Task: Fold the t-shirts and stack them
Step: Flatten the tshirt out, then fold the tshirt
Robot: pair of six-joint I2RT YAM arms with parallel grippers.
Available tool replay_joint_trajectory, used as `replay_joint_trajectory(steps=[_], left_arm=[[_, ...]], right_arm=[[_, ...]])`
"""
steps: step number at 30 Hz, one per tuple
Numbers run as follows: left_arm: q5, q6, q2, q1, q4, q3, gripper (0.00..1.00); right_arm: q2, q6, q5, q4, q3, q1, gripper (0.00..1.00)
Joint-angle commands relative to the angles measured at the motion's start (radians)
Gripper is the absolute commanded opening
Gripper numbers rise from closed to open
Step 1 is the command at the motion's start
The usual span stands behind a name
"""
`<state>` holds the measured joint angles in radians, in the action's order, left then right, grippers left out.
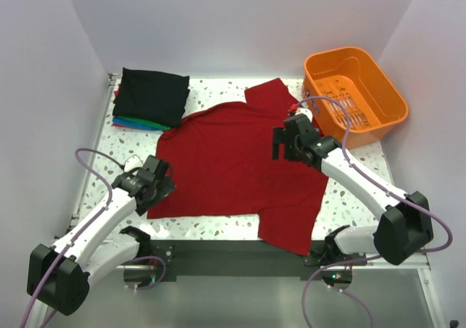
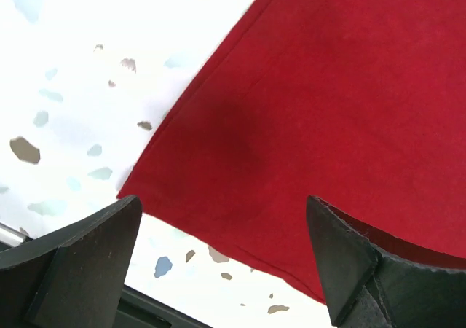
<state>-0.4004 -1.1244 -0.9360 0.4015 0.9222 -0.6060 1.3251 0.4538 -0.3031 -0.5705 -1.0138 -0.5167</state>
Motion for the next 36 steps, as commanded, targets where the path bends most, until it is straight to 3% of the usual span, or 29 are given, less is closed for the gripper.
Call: replay_joint_trajectory(steps=[1, 11, 16, 20, 26, 36], left_arm=[[0.008, -0.124, 0.005, -0.003, 0.039, 0.035, 1.0], [0.096, -0.132, -0.093, 0.041, 0.056, 0.005, 0.99], [0.101, -0.276, -0.05, 0.146, 0.127, -0.011, 0.99], [0.146, -0.285, -0.046, 0.161, 0.09, 0.029, 0.99], [0.098, -0.344, -0.112, 0.163, 0.132, 0.012, 1.0], [0.072, -0.373, -0.247, 0.163, 0.144, -0.034, 0.89]], right_arm=[[-0.05, 0.039, -0.05, 0.009, 0.004, 0.0, 0.99], [-0.033, 0.048, -0.054, 0.008, 0.015, 0.0, 0.99], [-0.052, 0.043, -0.067, 0.001, 0.024, 0.0, 0.99], [-0.06, 0.04, -0.068, 0.001, 0.03, 0.0, 0.99], [-0.063, 0.033, -0.079, -0.003, 0.04, 0.001, 0.99], [-0.07, 0.031, -0.091, -0.011, 0.049, 0.01, 0.99]])
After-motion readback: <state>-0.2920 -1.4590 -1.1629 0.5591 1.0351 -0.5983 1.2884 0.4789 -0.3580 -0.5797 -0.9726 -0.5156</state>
